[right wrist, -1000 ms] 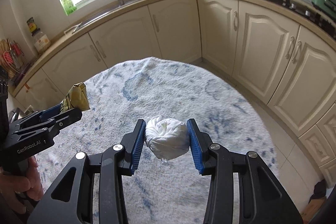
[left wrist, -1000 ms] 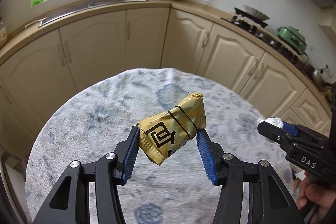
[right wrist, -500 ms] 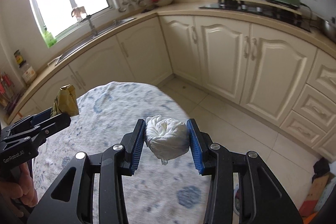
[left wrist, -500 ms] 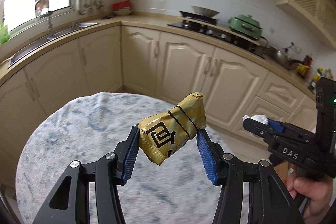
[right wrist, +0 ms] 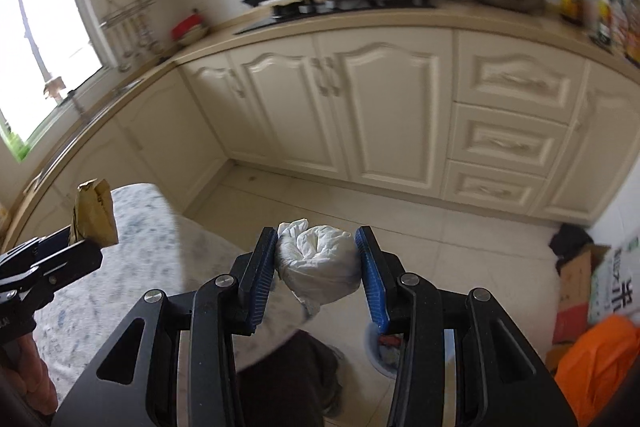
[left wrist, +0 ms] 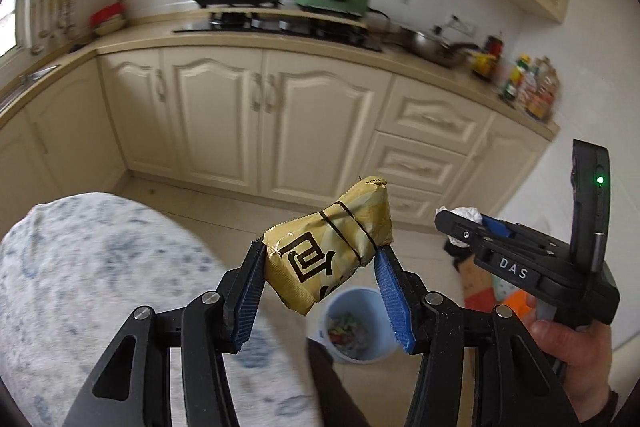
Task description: Collect trash
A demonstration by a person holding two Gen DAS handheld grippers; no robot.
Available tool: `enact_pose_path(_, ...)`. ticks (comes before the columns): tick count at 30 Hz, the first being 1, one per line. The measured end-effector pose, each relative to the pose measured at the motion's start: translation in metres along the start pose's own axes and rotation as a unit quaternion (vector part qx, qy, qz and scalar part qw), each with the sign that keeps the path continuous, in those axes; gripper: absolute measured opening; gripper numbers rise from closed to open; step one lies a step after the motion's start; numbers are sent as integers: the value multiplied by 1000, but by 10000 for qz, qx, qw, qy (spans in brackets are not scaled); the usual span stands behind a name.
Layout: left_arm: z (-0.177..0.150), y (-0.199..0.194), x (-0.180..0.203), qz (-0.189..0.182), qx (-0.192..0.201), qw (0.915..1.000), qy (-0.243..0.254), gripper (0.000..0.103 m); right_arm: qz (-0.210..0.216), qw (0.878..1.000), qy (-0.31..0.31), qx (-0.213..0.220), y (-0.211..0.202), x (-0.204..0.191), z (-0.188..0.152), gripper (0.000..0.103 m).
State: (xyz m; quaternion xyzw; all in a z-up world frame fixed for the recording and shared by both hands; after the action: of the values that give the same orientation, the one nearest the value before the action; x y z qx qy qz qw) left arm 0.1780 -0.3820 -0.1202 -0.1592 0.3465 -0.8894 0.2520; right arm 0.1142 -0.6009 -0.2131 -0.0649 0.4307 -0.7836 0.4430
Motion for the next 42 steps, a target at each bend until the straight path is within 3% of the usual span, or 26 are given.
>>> enact_pose_path(10, -6, 97, 67, -568, -880, 9941, 265, 50, -483, 9955, 712, -396, 18, 106, -33, 41)
enact_pose_path(24, 19, 272, 85, -845, -2078, 9734, 463, 54, -634, 9849, 1324, -919, 67, 165, -65, 43)
enact_pose_path(27, 23, 293, 89, -776, -2098, 9731, 553, 55, -675, 9834, 1418, -903, 68, 169, -66, 53)
enact_pose_path(29, 26, 299, 93, -739, -2069, 9739, 571, 62, -702, 9829, 1464, -869, 67, 170, -65, 65)
enact_pose_path(31, 34, 298, 92, -619, -1944, 9770, 624, 78, -730, 9825, 1497, -839, 64, 170, -64, 74)
enact_pose_path(37, 45, 270, 86, -365, -1505, 9854, 709, 96, -829, 9816, 1559, -721, 56, 167, -62, 103)
enact_pose_path(39, 50, 260, 82, -181, -1314, 9887, 697, 101, -815, 9820, 1555, -699, 53, 160, -60, 103)
enact_pose_path(42, 43, 232, 74, 71, -1060, 9925, 603, 102, -823, 9836, 1467, -655, 46, 147, -57, 103)
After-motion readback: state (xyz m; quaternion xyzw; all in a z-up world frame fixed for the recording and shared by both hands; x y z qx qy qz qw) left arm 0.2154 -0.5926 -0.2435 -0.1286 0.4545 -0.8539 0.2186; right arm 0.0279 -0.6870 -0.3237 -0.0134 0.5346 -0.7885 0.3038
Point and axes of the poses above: each gripper's, at about its wrist camera, not at the fingertips, and y roughly the way its jaws point, x to its right, z to its top, the point moved 9 cm from there along y, roughly the way its jaws point, and after that the axes turned 4 degrees about y, right-handed, at the moved point
